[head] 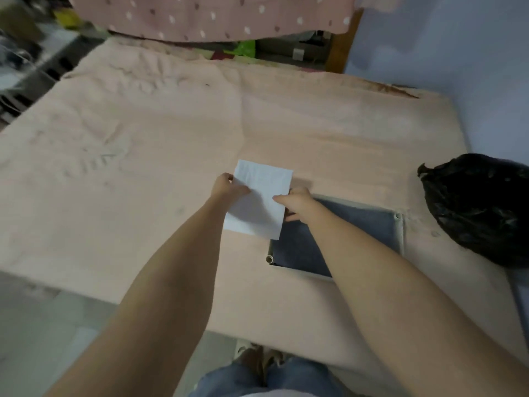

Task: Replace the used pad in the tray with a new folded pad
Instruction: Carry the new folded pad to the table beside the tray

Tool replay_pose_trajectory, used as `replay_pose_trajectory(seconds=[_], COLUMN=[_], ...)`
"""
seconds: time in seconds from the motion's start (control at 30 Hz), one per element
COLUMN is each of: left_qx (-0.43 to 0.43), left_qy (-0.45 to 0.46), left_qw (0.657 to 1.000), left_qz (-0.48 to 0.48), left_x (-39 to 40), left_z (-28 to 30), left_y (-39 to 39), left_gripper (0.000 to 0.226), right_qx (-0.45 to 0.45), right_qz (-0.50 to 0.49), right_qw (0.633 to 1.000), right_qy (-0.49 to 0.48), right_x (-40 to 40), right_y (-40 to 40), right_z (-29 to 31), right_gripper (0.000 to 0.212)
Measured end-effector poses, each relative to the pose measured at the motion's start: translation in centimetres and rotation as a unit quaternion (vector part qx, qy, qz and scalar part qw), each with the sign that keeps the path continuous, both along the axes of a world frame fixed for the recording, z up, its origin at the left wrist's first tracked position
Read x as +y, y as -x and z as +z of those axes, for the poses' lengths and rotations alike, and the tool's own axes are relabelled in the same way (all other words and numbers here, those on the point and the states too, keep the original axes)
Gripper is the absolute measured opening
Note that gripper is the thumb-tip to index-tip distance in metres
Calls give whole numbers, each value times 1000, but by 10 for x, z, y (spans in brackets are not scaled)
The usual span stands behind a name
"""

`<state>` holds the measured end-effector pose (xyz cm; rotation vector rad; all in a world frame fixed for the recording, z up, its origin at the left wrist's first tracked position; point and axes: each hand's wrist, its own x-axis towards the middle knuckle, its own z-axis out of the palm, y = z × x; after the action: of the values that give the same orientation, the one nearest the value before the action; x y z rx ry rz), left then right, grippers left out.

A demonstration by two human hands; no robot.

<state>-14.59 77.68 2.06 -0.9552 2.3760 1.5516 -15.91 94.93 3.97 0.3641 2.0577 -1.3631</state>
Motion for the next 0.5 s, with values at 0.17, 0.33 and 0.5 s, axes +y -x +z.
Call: replay_pose_trajectory(seconds=[0.17, 0.33, 0.5], left_qx=[-13, -24, -31], left_qy=[5, 14, 36], left_qw=[1000, 1000, 999], left_qz=[6, 3, -10], left_x=[-27, -40, -45], left_z=[-8, -19, -30], left_y=[-12, -12, -13], left_gripper=[49, 47, 43], right_qx=[-23, -22, -14], right_qz=[9, 24, 26], right_qw=[999, 997, 995], right_qy=[-22, -63, -92], right_x=[-28, -44, -51], right_y=[-7, -7, -7], right_z=[-12, -21, -30], right_gripper=[39, 36, 36])
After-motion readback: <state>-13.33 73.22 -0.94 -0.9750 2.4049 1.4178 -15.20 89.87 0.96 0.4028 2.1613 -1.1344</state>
